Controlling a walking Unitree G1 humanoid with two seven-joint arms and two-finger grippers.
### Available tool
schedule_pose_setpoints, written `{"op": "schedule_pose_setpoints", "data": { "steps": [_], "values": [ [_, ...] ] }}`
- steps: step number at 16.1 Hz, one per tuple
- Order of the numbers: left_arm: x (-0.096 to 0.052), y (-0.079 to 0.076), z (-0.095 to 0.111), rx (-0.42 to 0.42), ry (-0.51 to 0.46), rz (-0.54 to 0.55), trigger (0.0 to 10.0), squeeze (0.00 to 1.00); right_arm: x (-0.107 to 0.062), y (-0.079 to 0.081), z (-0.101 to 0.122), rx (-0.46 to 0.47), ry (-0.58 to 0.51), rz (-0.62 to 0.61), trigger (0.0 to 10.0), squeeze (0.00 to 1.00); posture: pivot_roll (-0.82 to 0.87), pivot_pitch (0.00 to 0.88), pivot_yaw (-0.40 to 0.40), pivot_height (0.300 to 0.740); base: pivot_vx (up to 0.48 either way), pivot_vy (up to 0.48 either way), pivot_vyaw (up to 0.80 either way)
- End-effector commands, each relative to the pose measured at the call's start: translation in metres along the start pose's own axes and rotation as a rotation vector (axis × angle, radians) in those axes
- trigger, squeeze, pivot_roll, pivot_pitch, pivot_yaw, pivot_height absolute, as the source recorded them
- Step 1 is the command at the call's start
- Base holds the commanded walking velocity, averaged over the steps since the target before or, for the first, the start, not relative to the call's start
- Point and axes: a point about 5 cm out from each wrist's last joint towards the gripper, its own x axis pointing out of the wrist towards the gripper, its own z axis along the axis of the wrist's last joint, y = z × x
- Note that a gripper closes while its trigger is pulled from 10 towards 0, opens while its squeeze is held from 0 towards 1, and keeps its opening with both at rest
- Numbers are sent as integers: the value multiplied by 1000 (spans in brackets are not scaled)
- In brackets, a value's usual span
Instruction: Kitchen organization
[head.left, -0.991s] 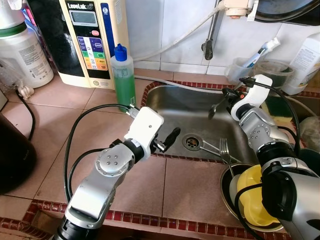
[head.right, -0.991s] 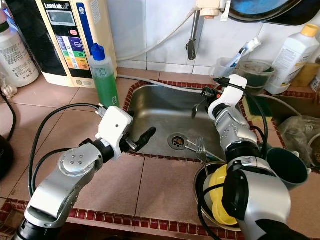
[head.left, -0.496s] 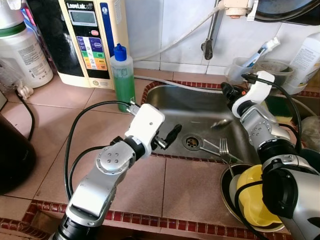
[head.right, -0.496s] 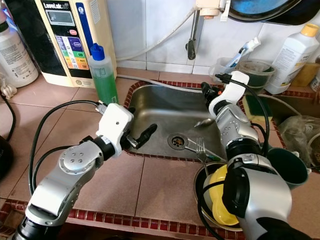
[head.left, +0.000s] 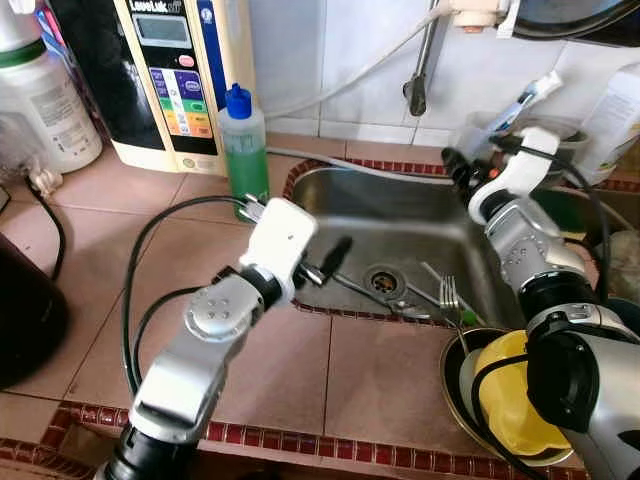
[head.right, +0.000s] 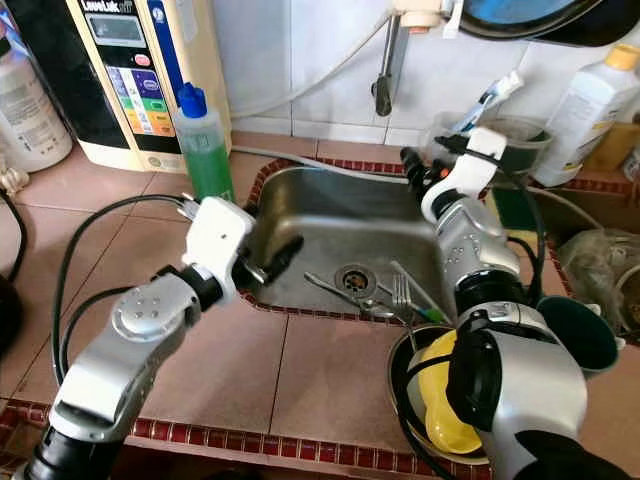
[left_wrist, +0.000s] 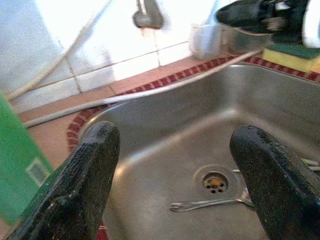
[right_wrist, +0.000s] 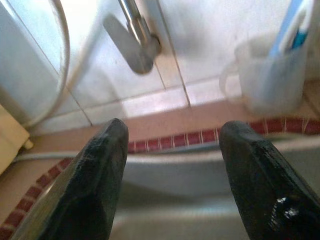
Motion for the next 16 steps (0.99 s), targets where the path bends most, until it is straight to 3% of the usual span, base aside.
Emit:
{"op": "schedule_pose_setpoints", "data": {
  "steps": [1,5,7,12,14,16],
  "values": [
    [1,5,3,9,-10,26,10000,0,2,2,17,-37,-62,17,10000,1000,47,71,-32,732,0,0,0],
    [2,31,4,-12,-57,129,10000,0,-8,13,35,-104,-229,81,10000,1000,43,21,-38,732,0,0,0],
    [2,40,2,-17,-73,185,10000,0,-17,22,32,-174,-275,98,10000,1000,37,4,-45,732,0,0,0],
    [0,53,-6,-37,-90,271,10000,0,-44,38,23,-223,-353,111,10000,1000,23,0,-40,732,0,0,0],
    [-1,61,-9,-49,-92,320,10000,0,-53,40,18,-268,-365,104,10000,1000,19,0,-40,732,0,0,0],
    [-3,65,-14,-122,-105,352,10000,0,-61,37,12,-283,-369,91,10000,1000,29,0,-60,732,0,0,0]
  ]
}}
